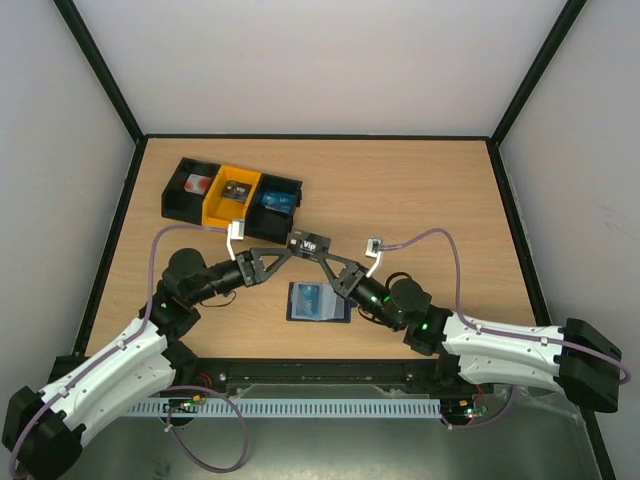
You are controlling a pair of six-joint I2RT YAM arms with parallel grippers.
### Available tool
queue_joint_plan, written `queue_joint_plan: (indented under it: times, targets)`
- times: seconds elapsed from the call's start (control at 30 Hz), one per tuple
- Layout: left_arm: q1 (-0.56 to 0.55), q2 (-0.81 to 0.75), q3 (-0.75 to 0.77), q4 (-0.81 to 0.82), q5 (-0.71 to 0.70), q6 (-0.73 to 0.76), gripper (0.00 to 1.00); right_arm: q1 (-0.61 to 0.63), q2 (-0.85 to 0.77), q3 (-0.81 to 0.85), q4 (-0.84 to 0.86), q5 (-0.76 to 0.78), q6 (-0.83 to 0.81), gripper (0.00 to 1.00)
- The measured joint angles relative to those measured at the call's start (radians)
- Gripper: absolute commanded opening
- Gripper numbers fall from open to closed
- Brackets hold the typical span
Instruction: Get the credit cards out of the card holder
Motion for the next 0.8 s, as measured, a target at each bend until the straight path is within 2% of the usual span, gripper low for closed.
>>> queue_joint_plan:
  times: [0.1, 0.33, 0.67, 0.73, 0.8]
  targets:
    - [0.0, 0.014, -0.004, 0.014, 0.004, -0.012, 0.74, 0.0, -0.011, -0.003, 0.005, 0.012, 0.007, 0.02]
    - [0.0, 0.042, -0.022, 0.064, 0.015, -0.048, 0.54, 0.0, -0.011, -0.011, 0.037, 0.003, 0.033, 0.02]
    - [0.0, 0.046, -0.031, 0.153, 0.002, -0.087, 0.03, 0.0, 0.015, -0.026, 0.088, -0.032, 0.073, 0.02]
    - [0.0, 0.047, -0.037, 0.165, 0.0, -0.096, 0.03, 0.0, 0.016, -0.029, 0.094, -0.036, 0.077, 0.04]
    - [0.0, 0.047, -0.039, 0.175, -0.001, -0.103, 0.03, 0.0, 0.019, -0.031, 0.097, -0.039, 0.078, 0.1]
